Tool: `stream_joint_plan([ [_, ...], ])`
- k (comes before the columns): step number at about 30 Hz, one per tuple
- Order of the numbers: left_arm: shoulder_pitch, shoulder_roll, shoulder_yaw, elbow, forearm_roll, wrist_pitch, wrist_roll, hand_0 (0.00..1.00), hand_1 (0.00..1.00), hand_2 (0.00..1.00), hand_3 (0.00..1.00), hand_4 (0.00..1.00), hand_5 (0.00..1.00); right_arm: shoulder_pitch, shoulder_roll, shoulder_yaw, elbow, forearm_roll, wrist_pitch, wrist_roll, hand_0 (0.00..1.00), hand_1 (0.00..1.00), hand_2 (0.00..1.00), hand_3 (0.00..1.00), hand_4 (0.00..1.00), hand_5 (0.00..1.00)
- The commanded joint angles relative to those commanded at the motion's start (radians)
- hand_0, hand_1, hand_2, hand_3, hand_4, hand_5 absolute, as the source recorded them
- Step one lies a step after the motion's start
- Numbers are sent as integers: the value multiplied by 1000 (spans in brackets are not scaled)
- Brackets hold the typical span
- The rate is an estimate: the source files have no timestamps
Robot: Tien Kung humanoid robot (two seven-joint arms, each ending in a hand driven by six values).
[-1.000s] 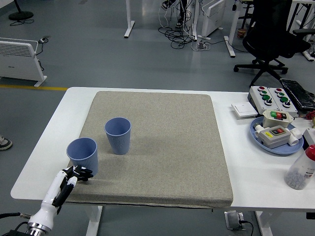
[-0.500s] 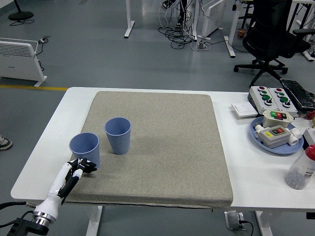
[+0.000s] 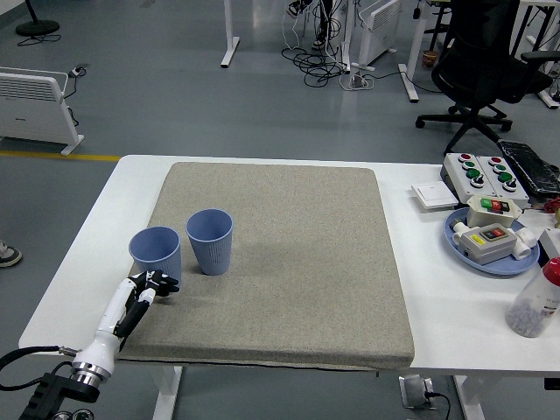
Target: Push cup pick cup insert cup
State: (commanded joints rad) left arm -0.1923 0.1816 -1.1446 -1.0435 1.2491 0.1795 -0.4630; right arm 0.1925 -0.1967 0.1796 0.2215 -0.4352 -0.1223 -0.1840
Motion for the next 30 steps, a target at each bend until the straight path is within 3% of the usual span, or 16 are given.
stream_joint_plan([
  [20,-133,-44,63,152,-140,-2,-36,619,642,579,515,557,998,1,0,1,0,-3,2,0,729,666,703,597,161,386],
  [30,-212,-61,97,259,-192,3,-78,614,638,578,512,554,998,2,0,1,1,-1,4,0,729,666,703,597,162,387],
])
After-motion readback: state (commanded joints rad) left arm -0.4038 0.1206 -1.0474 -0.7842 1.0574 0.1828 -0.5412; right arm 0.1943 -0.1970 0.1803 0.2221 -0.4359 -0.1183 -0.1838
